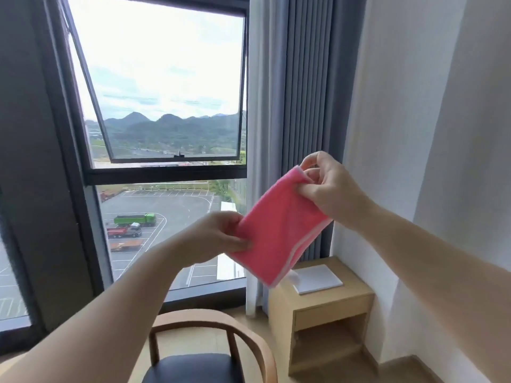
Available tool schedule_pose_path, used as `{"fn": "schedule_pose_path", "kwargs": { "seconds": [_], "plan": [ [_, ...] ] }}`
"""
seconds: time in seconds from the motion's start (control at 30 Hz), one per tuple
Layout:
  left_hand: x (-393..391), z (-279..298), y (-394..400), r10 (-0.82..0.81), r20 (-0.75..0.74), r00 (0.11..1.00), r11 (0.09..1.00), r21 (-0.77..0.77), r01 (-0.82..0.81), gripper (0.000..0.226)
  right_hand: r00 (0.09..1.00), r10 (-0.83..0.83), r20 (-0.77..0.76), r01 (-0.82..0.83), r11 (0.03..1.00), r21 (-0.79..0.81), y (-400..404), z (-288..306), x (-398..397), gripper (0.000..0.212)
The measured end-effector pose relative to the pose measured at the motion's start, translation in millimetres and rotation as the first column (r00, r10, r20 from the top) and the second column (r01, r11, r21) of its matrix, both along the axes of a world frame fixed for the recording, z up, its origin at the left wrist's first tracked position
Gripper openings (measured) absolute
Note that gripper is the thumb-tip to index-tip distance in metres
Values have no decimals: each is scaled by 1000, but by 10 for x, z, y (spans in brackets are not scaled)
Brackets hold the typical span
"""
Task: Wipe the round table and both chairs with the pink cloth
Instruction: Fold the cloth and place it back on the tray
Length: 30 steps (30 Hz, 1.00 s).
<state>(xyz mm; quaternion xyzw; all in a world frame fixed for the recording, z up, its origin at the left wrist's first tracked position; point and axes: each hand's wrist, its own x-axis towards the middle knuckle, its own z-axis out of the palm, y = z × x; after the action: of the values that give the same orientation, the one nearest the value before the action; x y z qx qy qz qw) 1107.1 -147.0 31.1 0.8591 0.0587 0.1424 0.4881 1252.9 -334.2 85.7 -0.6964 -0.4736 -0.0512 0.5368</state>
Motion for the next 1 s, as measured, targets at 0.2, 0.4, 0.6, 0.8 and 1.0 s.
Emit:
{"fn": "schedule_pose_path", "kwargs": {
  "seconds": [0.2, 0.4, 0.6, 0.8, 1.0],
  "plan": [
    [722, 101, 316, 12, 181, 983, 971, -239, 32, 23, 969, -239, 54, 227, 959, 169, 66, 31, 692, 10],
    [1556, 90, 413, -33, 285, 958, 870, -465, 168, 43, 978, -206, -24, 205, 943, 261, 127, -23, 1494, 9],
    [2664, 27, 380, 142, 428, 892, 785, -597, 162, 25, 979, -204, -26, 204, 941, 272, 131, -146, 2724, 7],
    [3910, 101, 167, 399, 533, 746, 862, -496, -107, 35, 964, -248, 92, 212, 932, 293, 129, -94, 3970, 27],
    [4800, -8, 171, 424, 490, 762, 892, -372, -257, 33, 964, -209, 165, 168, 959, 229, 272, -199, 4869, 24]
  ]
}}
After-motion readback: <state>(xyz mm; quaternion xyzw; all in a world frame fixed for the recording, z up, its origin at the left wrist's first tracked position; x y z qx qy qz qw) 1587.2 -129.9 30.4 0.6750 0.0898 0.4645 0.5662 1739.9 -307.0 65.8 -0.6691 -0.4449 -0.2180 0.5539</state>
